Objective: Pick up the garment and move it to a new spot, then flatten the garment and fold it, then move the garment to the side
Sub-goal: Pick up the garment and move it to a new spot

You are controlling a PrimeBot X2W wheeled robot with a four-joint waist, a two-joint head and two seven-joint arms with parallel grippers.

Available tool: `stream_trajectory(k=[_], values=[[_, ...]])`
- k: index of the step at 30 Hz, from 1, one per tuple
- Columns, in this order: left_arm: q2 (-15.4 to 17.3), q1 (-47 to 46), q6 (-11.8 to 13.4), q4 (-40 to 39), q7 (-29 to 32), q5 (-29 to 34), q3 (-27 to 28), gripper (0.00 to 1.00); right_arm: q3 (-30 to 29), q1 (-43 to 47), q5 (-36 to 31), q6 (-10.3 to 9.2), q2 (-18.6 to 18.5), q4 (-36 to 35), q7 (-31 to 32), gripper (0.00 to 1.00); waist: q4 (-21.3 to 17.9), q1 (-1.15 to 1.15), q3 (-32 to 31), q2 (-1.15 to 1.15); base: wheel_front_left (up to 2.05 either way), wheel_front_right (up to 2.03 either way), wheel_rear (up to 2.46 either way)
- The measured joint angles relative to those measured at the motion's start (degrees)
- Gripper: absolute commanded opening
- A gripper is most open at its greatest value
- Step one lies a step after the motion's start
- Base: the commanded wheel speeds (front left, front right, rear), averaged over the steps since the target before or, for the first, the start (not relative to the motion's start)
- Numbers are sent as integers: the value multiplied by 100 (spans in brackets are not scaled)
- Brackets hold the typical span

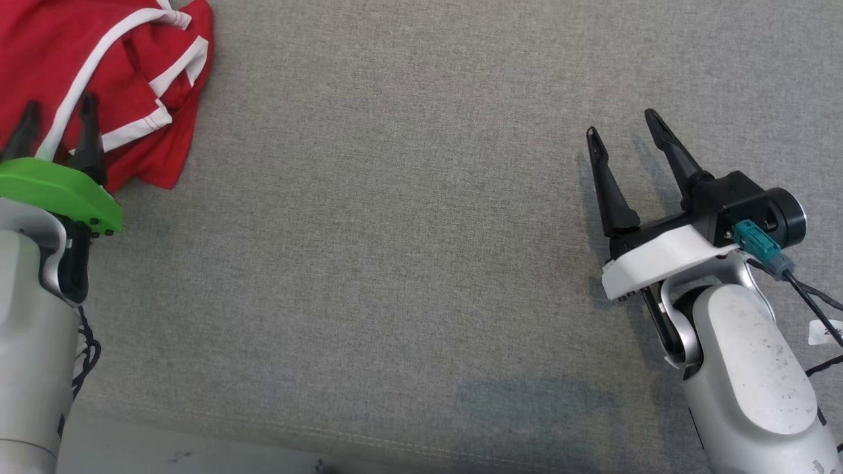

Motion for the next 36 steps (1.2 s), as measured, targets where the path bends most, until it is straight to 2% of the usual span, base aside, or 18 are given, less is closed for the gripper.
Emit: stream_trajectory(k=[1, 7, 14, 18, 23, 28, 29, 36], values=[[40, -38, 0, 51, -60, -10, -33, 0, -2, -15, 0, 0, 4, 5, -2, 100, -17, 0, 25, 0, 0, 0, 0], [215, -194, -1, 425, -180, 0, -337, 0, -14, -57, 14, 0, 35, 69, -44, 100, -41, 0, 35, 0, 0, 0, 0], [411, -334, -1, 241, -289, 24, -157, 0, -86, -69, 38, 0, 71, 183, -130, 100, -37, 0, -115, 0, 0, 0, 0], [532, -246, 126, -742, -307, 247, 339, 0, -213, -15, 40, 0, 90, 215, -230, 100, -30, 0, -295, 0, 0, 0, 0], [478, 519, 342, -2064, -307, 575, 829, 0, -344, 157, 87, 0, 146, 259, -354, 100, -25, 0, -597, 0, 0, 0, 0], [358, 1479, 601, -3371, -312, 753, 1067, 0, -454, 357, 113, 0, 209, 253, -435, 100, -64, 0, -942, 0, 0, 0, 0], [358, 1479, 601, -3371, -312, 753, 1067, 0, -454, 357, 113, 0, 209, 253, -435, 100, -64, 0, -942, 0, 0, 0, 0], [182, 2881, 1232, -5105, -198, 924, 1147, 0, -535, 642, 144, 0, 280, 114, -475, 100, -258, 0, -1302, 0, 0, 0, 0]])
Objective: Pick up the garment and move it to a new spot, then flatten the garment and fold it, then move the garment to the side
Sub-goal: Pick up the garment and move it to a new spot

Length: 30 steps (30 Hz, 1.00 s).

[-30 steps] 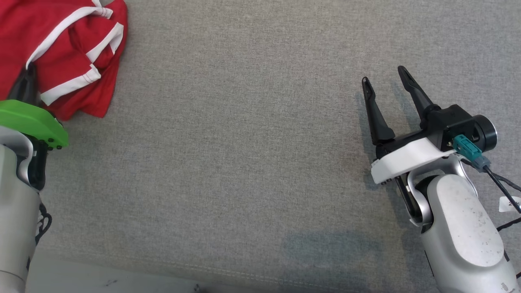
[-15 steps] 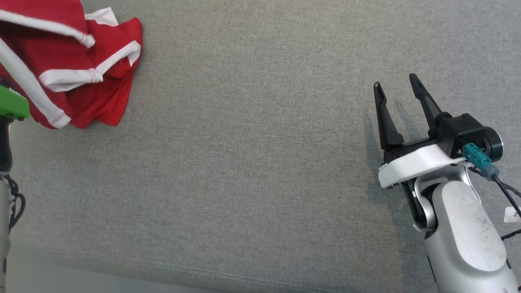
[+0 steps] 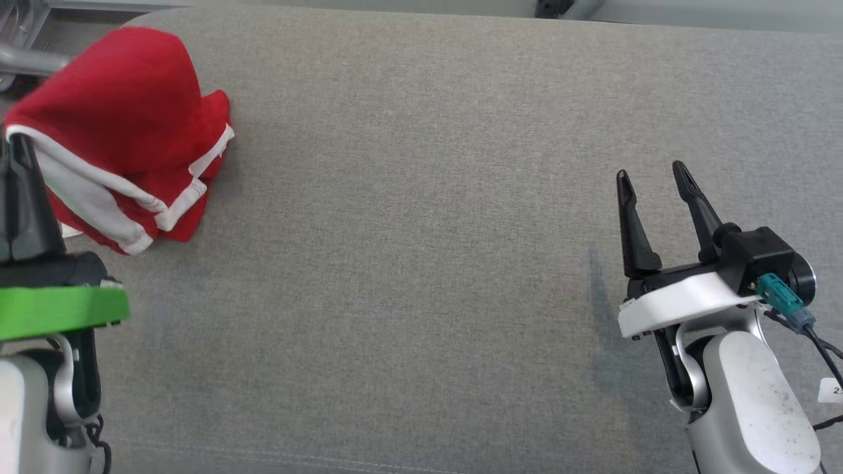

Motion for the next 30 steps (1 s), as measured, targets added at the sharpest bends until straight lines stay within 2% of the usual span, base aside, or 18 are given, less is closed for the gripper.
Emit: stream_trajectory(k=[5, 11, 19, 30], values=[[-103, 765, 324, -918, 175, 26, 5, 0, -32, 181, 52, 0, 24, -68, -4, 100, -233, 0, -143, 0, 0, 0, 0], [-103, 948, 309, -1543, 483, 142, -346, 0, -20, 248, 119, 0, 30, -197, 3, 100, -587, 0, -232, 0, 0, 0, 0], [-333, 373, -111, -1563, 883, 293, -1314, 0, 38, 246, 331, 0, 31, -346, -43, 100, -1252, 0, -168, 0, 0, 0, 0], [-1081, -868, -730, -714, 1211, 456, -2554, 0, -13, 206, 615, 0, 27, -353, -232, 100, -2218, 0, 265, 0, 0, 0, 0]])
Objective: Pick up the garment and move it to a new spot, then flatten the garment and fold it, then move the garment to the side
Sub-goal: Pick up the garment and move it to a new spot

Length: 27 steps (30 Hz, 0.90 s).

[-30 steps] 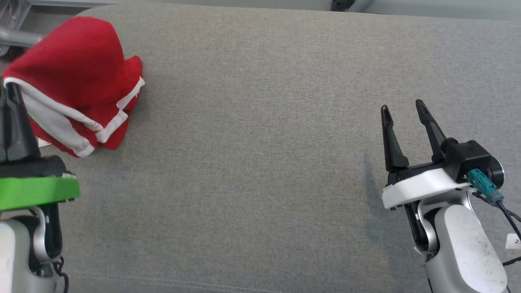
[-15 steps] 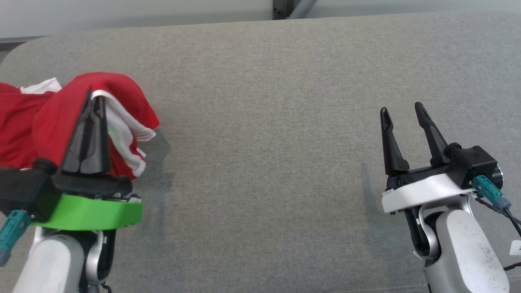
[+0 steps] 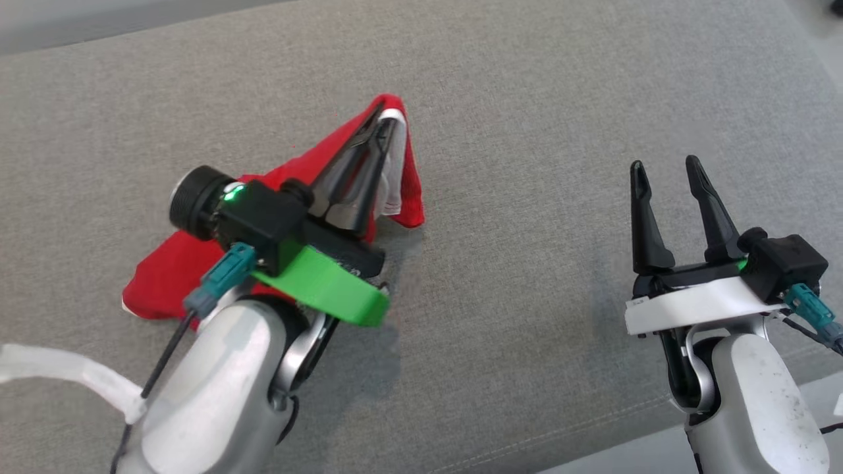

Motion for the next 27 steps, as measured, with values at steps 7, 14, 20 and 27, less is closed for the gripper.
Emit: stream_trajectory(k=[7, 14, 20, 27], values=[[-403, -480, -298, 1210, 97, -14, -635, 0, 77, -153, 241, 0, 0, 111, -109, 100, -445, 0, 547, 0, 0, 0, 0], [-493, -595, -422, 2304, -3, -140, -949, 100, 107, -220, 349, 0, 3, 269, -145, 100, -700, 0, 896, 0, 0, 0, 0], [-560, -682, -442, 2560, -411, -221, -961, 100, -7, -236, 307, 0, 3, 288, -151, 100, -655, 0, 900, 0, 0, 0, 0], [-492, -613, -211, 2481, -836, -376, -644, 100, -126, -225, 79, 0, 7, 355, -151, 100, -378, 0, 623, 0, 0, 0, 0]])
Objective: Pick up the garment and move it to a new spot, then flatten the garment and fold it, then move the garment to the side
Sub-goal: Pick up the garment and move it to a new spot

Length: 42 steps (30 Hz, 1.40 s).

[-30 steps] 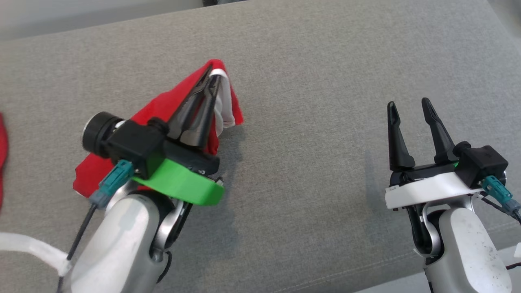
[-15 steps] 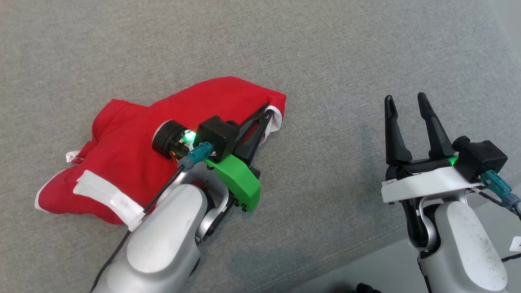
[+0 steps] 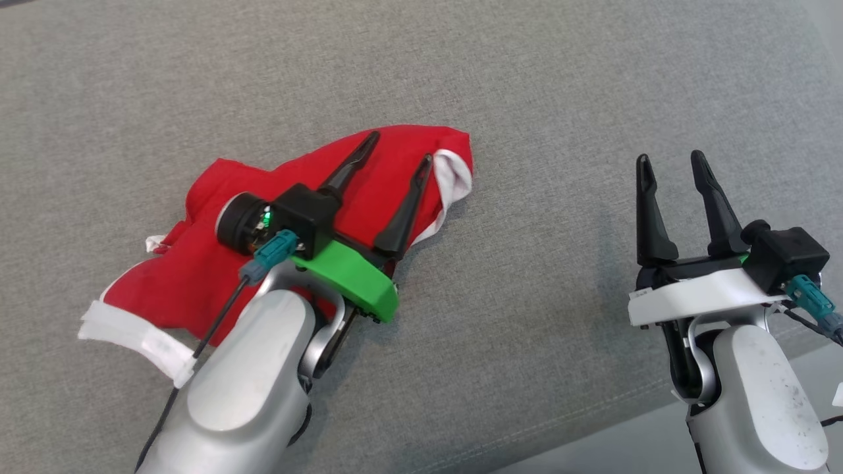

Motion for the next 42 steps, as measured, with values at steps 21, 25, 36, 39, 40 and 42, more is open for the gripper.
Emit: stream_trajectory(k=[21, 25, 36, 39, 40, 42], values=[[1150, 1314, 914, -899, -415, -621, 1760, 100, -224, 310, -364, 0, 3, -105, 200, 100, 993, 0, -990, 0, 0, 0, 0], [1249, 1570, 1024, -1025, -444, -678, 1952, 100, -224, 403, -403, 0, 3, -113, 245, 100, 1075, 0, -1088, 0, 0, 0, 0], [1389, 2352, 1178, -1446, -405, -666, 1987, 100, -132, 703, -510, 0, 2, -194, 398, 100, 1204, 0, -1485, 0, 0, 0, 0], [1404, 2510, 1220, -1524, -342, -651, 1927, 100, -109, 816, -520, 0, 2, -242, 444, 100, 1211, 0, -1594, 0, 0, 0, 0], [1407, 2564, 1248, -1547, -320, -651, 1912, 100, -102, 855, -519, 1, 2, -258, 467, 100, 1212, 0, -1631, 0, 0, 0, 0], [1417, 2670, 1282, -1603, -275, -651, 1891, 100, -87, 923, -517, 0, 2, -287, 488, 100, 1211, 0, -1699, 0, 0, 0, 0]])
